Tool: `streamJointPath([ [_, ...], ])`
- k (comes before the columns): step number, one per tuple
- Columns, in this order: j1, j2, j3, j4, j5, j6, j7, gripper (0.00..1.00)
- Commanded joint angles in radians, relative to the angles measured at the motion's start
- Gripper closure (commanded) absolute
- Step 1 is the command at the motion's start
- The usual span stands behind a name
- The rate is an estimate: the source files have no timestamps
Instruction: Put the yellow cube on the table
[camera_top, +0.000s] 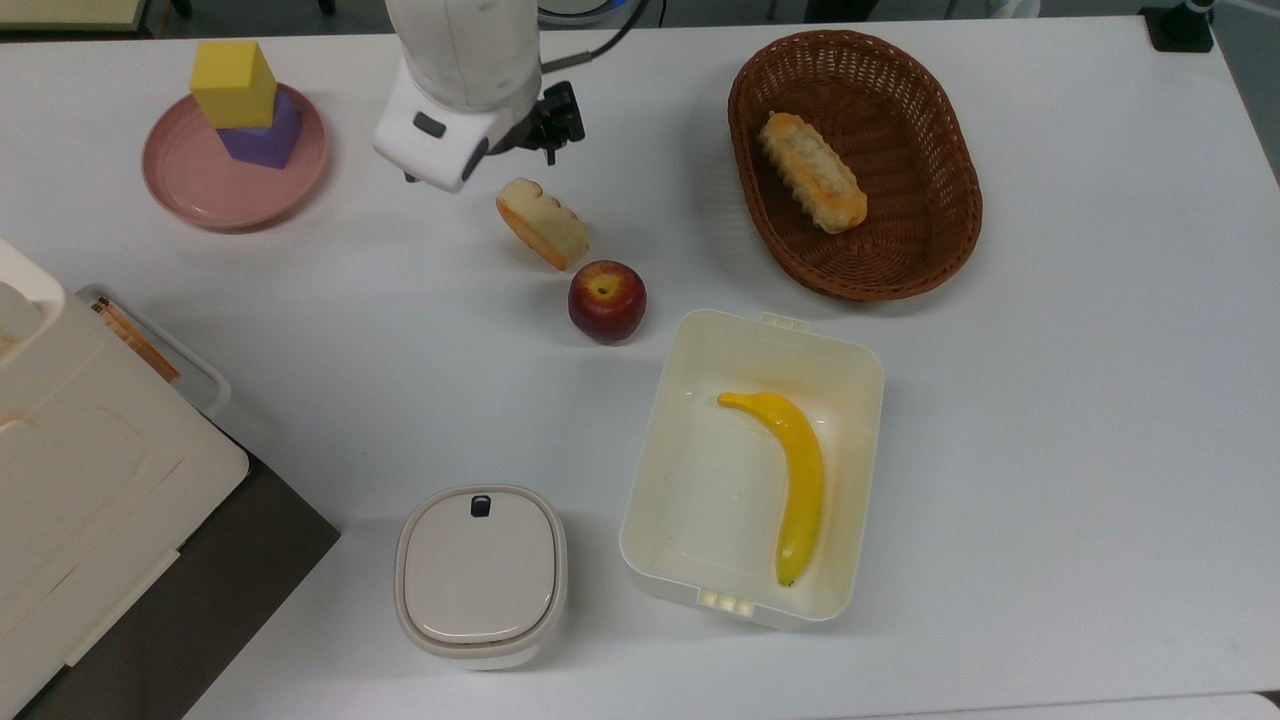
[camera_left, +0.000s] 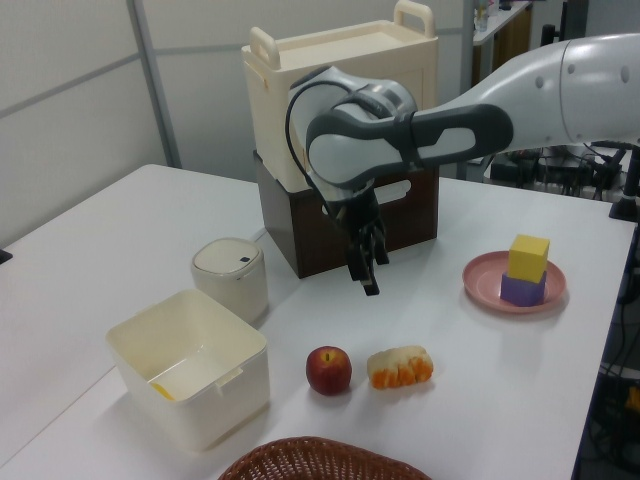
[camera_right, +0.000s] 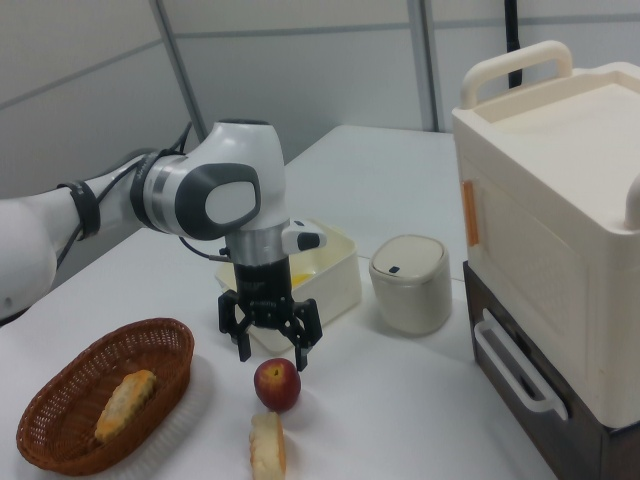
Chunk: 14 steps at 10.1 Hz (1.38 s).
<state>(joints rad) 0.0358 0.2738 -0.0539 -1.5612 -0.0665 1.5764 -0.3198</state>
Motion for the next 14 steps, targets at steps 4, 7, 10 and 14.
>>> streamJointPath([
  [4, 0.029, 0.019, -0.023, -0.010, -0.048, -0.039, 0.010, 0.00],
  [7, -0.049, -0.030, -0.055, 0.036, -0.159, -0.171, 0.001, 0.00],
  [10, -0.186, -0.083, -0.055, 0.039, -0.132, -0.204, -0.013, 0.00],
  [14, -0.285, -0.279, -0.082, -0.130, -0.069, 0.021, -0.111, 0.00],
])
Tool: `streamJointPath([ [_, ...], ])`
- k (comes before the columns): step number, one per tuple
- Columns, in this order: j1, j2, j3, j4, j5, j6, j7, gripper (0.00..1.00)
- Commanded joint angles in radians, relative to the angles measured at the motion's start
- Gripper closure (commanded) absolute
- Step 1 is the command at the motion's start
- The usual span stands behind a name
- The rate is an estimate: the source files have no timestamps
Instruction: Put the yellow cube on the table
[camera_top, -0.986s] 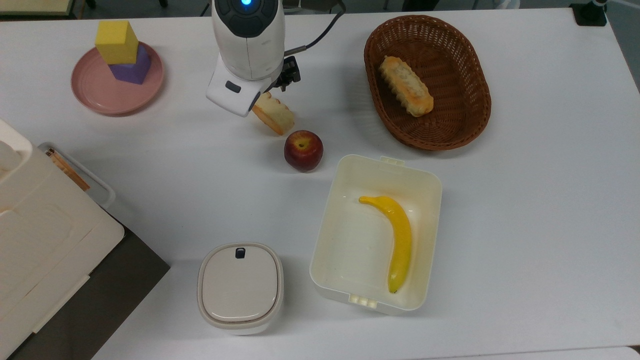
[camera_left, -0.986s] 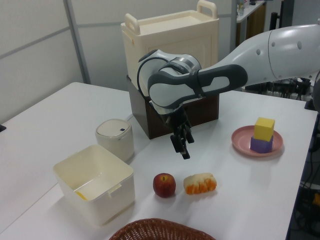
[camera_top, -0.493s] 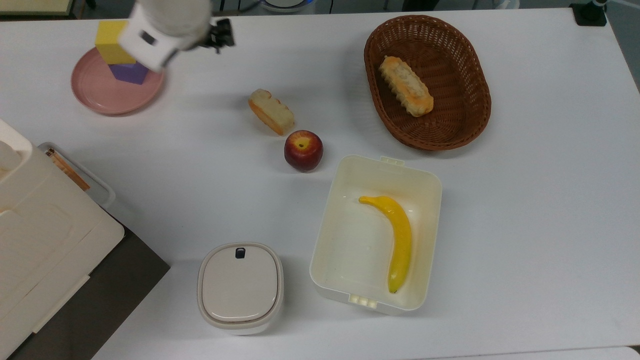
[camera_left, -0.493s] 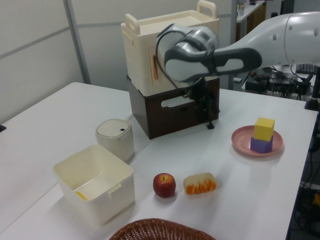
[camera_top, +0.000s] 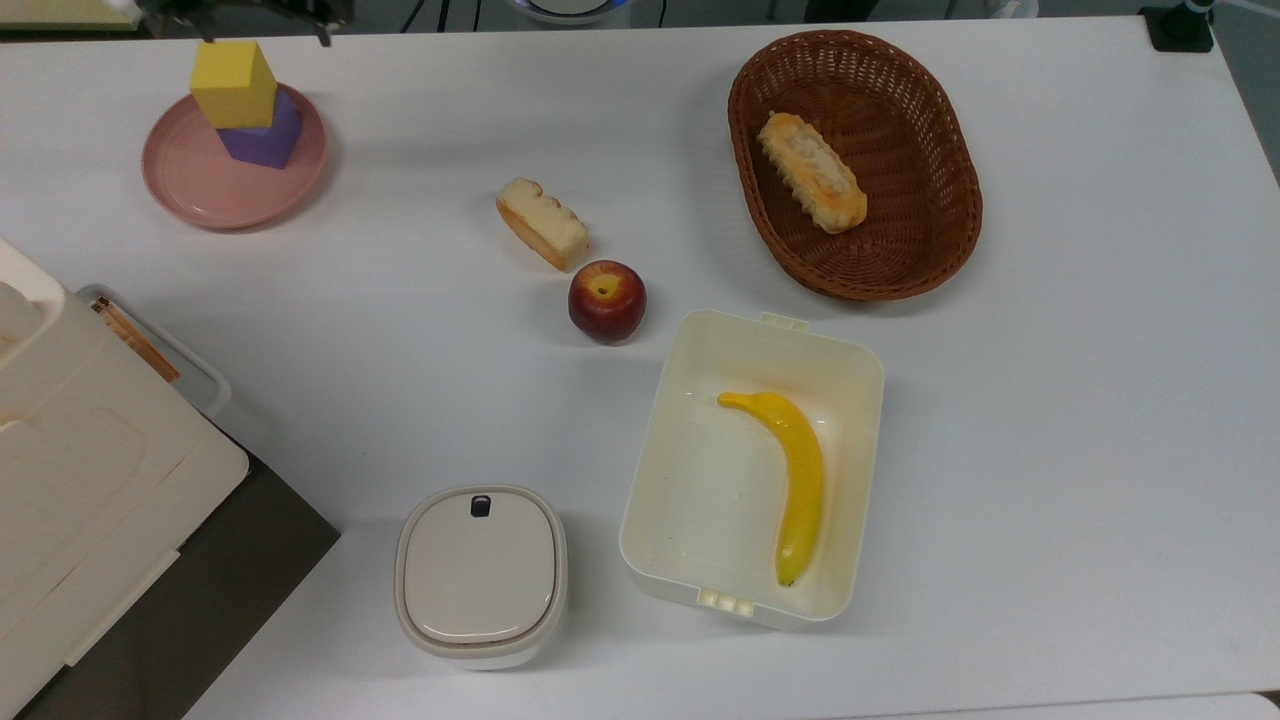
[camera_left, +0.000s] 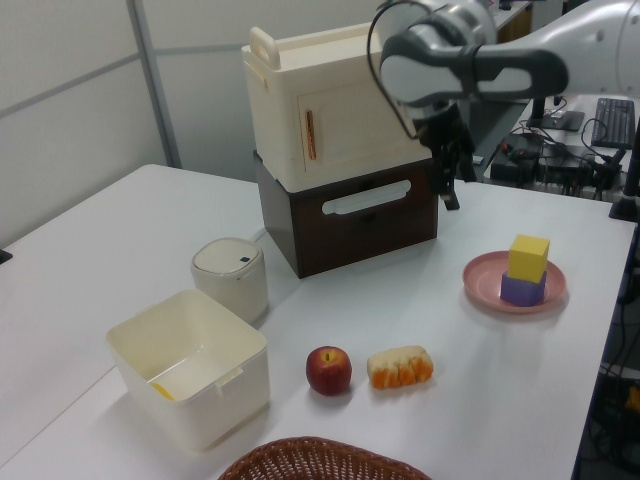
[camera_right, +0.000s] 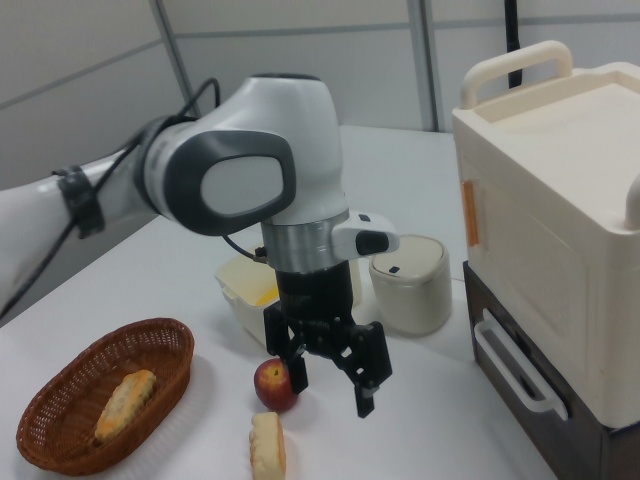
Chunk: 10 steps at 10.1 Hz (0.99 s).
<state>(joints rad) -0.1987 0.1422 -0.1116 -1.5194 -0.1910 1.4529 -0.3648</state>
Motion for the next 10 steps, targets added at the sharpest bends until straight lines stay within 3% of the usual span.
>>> streamJointPath([
  [1, -0.064, -0.188, -0.042, -0.236, 0.056, 0.197, -0.098, 0.00],
  [4, -0.119, -0.228, -0.068, -0.407, 0.056, 0.317, -0.167, 0.00],
  [7, -0.136, -0.142, -0.132, -0.410, 0.050, 0.319, -0.274, 0.00],
  [10, -0.148, -0.064, -0.137, -0.403, 0.042, 0.351, -0.315, 0.00],
])
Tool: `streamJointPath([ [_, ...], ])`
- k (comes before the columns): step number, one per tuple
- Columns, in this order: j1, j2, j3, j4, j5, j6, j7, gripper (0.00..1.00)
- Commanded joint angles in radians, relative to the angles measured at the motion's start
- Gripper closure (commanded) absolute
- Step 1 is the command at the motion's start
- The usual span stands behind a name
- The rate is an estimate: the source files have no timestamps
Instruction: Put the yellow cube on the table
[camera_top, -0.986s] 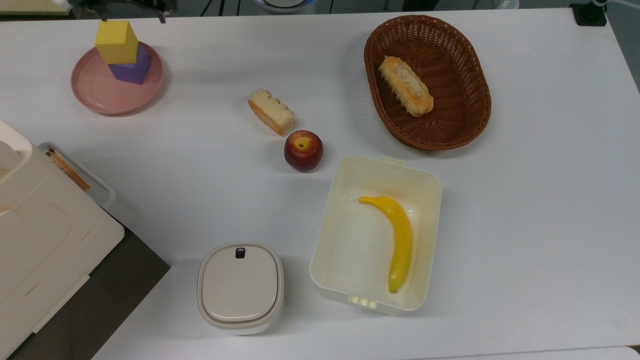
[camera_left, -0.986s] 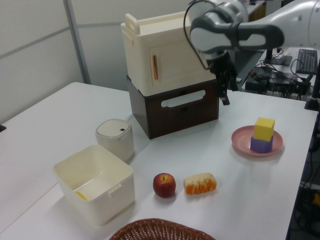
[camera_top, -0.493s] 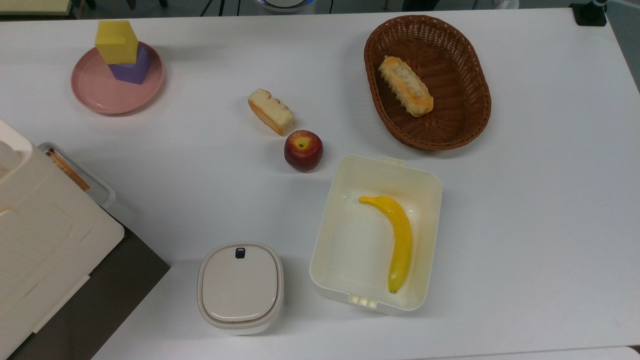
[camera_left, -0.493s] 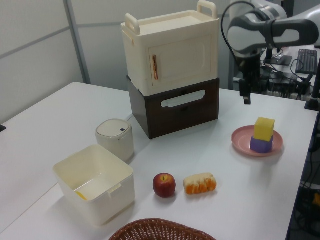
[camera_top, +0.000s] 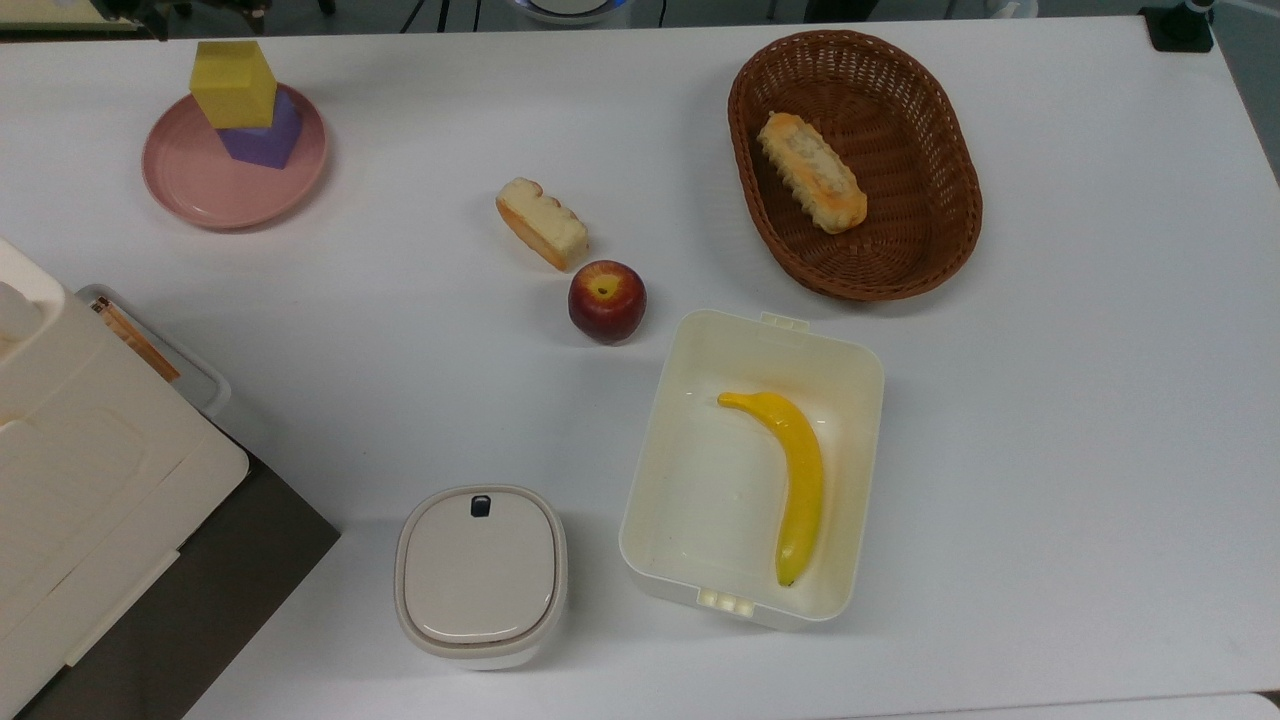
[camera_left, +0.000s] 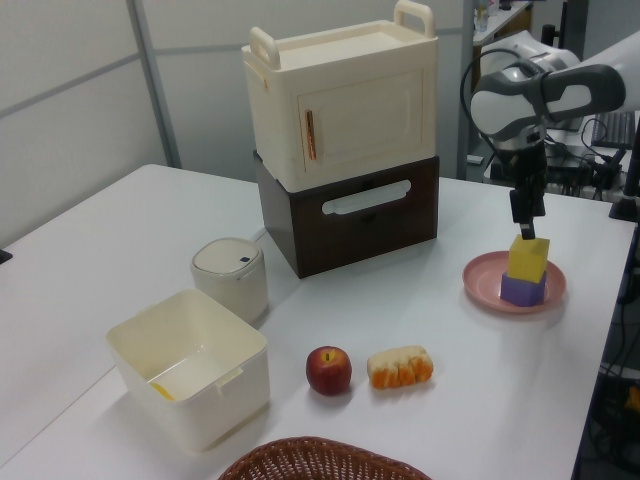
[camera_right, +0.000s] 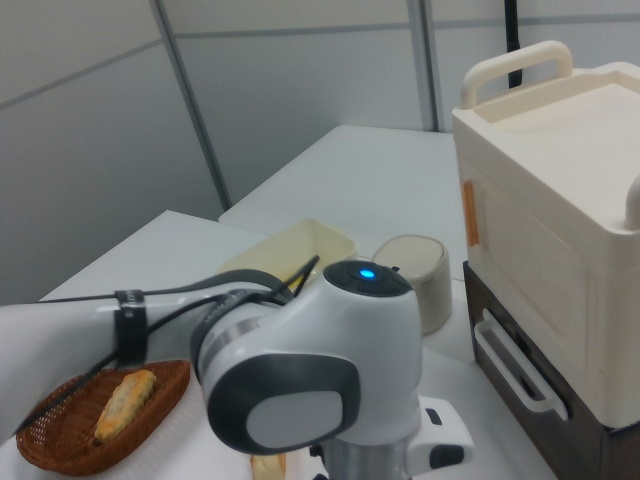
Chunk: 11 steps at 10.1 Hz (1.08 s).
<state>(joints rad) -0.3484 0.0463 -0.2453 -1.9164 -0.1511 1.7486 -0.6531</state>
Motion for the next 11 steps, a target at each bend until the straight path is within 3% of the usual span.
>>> streamJointPath([
  [1, 0.006, 0.062, -0.003, -0.006, 0.002, 0.063, -0.023, 0.00],
  [3, 0.011, 0.084, -0.002, -0.004, 0.002, 0.069, -0.022, 0.00],
  [4, 0.012, 0.089, -0.002, -0.004, -0.001, 0.071, -0.031, 0.28],
  [5, 0.012, 0.087, 0.000, -0.003, -0.001, 0.069, -0.042, 0.68],
  [6, 0.014, 0.086, 0.006, 0.019, 0.001, 0.054, -0.042, 0.89],
  [7, 0.020, 0.078, 0.009, 0.046, 0.002, 0.010, -0.039, 0.97],
  [9, 0.078, 0.084, 0.009, 0.161, 0.018, -0.081, -0.023, 0.97],
  [11, 0.164, 0.090, 0.009, 0.197, 0.114, -0.068, 0.070, 0.97],
])
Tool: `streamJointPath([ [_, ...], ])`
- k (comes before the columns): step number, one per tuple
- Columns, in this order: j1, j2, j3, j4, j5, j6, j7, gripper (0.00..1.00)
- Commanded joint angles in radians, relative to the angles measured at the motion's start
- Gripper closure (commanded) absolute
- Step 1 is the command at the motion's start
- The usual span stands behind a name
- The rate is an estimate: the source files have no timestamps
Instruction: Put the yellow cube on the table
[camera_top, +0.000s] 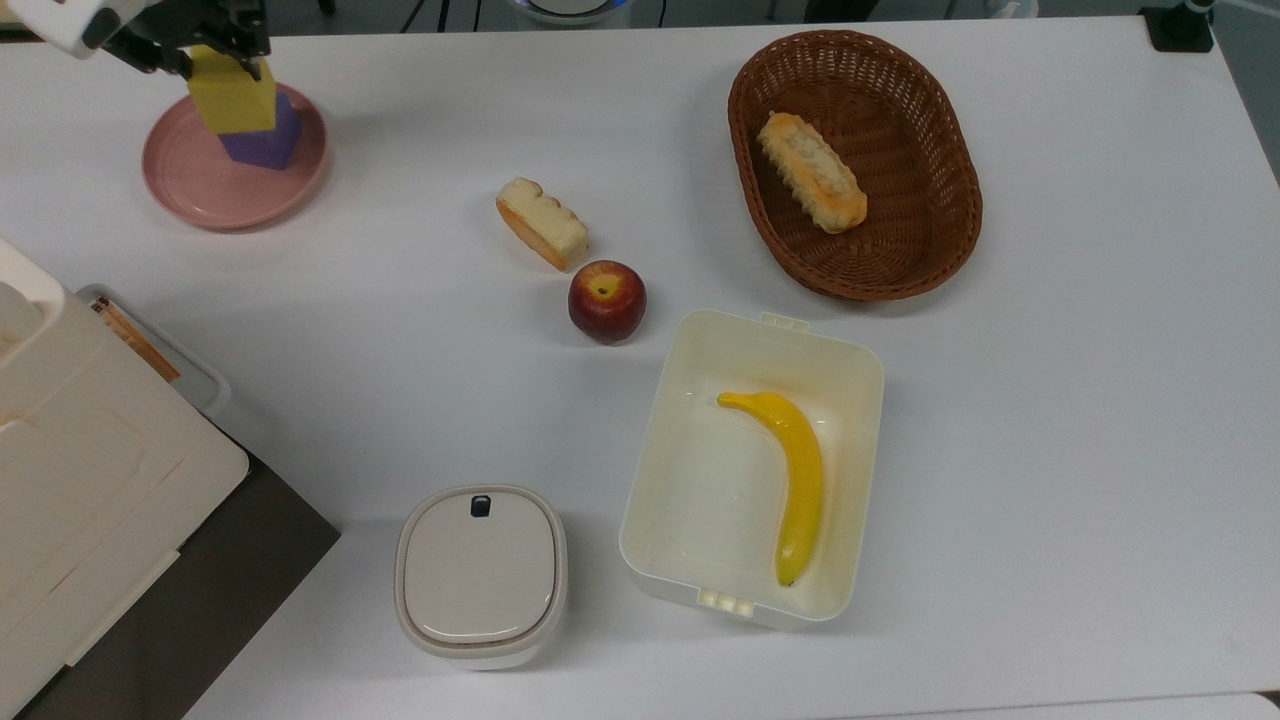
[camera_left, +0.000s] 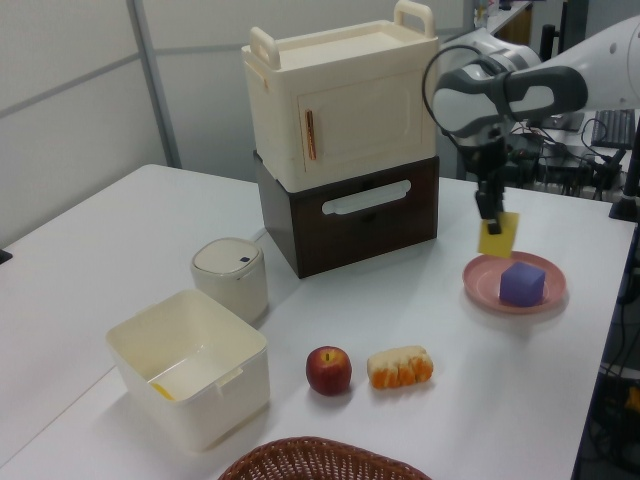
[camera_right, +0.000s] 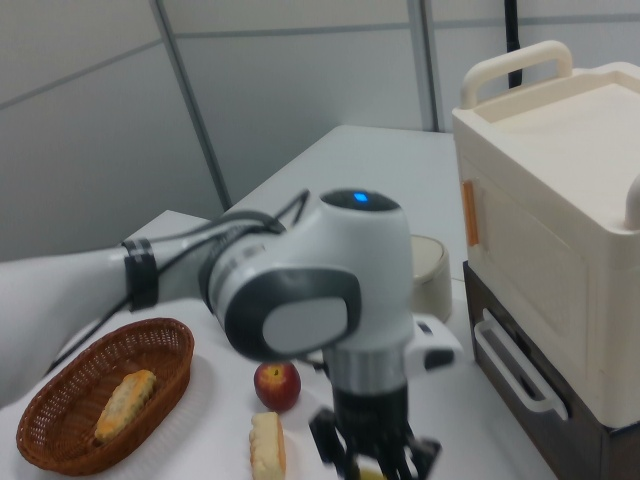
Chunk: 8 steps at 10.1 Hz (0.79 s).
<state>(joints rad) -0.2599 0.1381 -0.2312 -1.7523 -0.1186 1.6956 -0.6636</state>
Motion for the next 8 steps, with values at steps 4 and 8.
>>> streamJointPath([
  [4, 0.214, 0.087, -0.005, 0.036, 0.247, 0.209, 0.327, 0.92],
  [8, 0.225, 0.103, -0.005, 0.072, 0.244, 0.230, 0.363, 0.00],
])
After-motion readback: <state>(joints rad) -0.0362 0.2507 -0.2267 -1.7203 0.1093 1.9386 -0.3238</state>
